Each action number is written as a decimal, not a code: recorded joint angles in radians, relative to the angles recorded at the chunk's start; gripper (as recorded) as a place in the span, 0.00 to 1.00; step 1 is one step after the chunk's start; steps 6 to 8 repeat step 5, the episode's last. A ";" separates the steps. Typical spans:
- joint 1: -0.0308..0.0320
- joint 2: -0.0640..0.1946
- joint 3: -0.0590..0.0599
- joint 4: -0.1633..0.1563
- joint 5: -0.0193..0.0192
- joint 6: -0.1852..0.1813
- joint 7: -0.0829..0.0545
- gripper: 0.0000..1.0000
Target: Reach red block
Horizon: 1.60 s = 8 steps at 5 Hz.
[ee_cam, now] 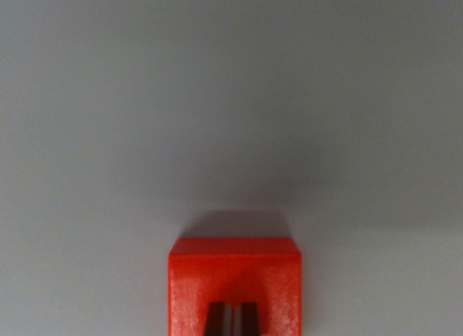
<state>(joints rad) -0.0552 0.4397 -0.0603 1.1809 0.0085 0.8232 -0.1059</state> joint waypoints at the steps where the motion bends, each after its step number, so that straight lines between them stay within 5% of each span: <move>1: -0.0002 0.001 0.000 -0.001 0.0001 -0.001 0.000 0.00; 4: -0.0002 0.001 0.000 -0.001 0.0001 -0.001 0.000 0.00; 5: -0.0002 0.001 0.000 -0.001 0.0001 -0.001 0.000 1.00; 8: -0.0002 0.001 0.000 -0.001 0.0001 -0.001 0.000 1.00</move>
